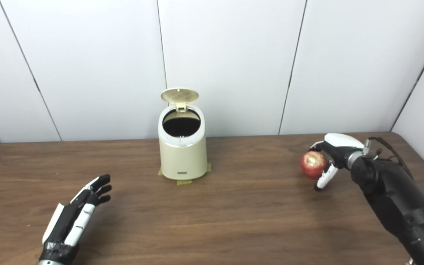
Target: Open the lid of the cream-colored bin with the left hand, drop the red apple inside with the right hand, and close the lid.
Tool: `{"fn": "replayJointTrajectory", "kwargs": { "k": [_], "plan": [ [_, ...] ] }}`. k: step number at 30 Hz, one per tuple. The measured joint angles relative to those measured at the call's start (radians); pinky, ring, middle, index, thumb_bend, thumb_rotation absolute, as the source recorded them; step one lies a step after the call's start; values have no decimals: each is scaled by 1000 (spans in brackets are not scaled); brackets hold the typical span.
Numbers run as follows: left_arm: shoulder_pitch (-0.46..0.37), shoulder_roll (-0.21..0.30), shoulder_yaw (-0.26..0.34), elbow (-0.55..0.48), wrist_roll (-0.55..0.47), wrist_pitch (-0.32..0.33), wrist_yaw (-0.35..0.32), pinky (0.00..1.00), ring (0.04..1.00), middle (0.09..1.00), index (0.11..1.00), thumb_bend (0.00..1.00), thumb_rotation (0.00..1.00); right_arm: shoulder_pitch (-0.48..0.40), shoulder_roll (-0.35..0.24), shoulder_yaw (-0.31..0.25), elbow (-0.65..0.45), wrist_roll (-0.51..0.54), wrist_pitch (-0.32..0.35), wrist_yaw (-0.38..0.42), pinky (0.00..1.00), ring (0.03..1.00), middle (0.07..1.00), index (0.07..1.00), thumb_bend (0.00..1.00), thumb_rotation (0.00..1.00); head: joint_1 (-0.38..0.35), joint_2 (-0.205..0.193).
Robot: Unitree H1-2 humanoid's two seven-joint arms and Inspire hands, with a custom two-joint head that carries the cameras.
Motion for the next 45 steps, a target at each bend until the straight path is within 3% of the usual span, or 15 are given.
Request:
{"fn": "replayJointTrajectory", "kwargs": {
  "k": [5,26,31,32,33,34,35,38,40,42,44,45],
  "plan": [
    [-2,0,-2,1,1,0,1,834,893,918,875,511,766,0,2,-1,2,30,-4,0,710,860,903,811,852,71,-2,3],
    [-6,-2,-3,1,11,0,6,827,893,922,876,514,755,2,2,10,-11,42,-28,10,693,833,889,787,845,50,2,5],
    [-6,-1,-4,2,11,0,6,818,892,920,875,511,754,1,2,31,-13,-1,-17,-1,595,715,783,722,779,1,2,6],
    [-6,-1,-4,1,11,0,6,815,891,919,875,514,762,0,2,43,-11,-28,-6,-3,565,672,732,688,765,8,2,9],
    [-5,-1,-4,1,12,0,6,812,890,918,874,515,765,-5,2,60,-9,-63,12,-13,506,613,594,593,651,4,3,9],
    [-6,-1,-5,1,13,0,6,811,889,918,874,515,767,-12,4,73,-4,-89,23,-22,475,582,523,545,593,1,3,9],
    [-6,-1,-6,1,13,0,6,816,889,920,871,514,764,-21,11,86,14,-117,36,-45,376,477,470,514,556,0,2,8],
    [-6,-1,-8,1,10,0,5,818,886,922,871,507,759,-42,36,95,66,-163,48,-113,508,529,526,479,528,0,0,8],
    [-7,-2,-8,1,10,0,5,810,884,920,872,518,765,-45,42,92,80,-172,48,-143,426,485,486,484,530,0,-2,6],
    [-7,-1,-8,1,10,0,5,811,890,922,876,525,769,-40,44,82,80,-170,50,-157,446,528,516,482,527,0,-2,3],
    [-7,-1,-8,2,9,0,5,810,888,923,879,514,761,-35,47,71,78,-167,58,-160,554,613,516,479,527,0,-5,3],
    [-7,-1,-9,2,8,0,4,809,888,923,880,514,760,-32,47,68,74,-167,65,-161,661,686,619,483,523,75,-5,3]
  ]
}}
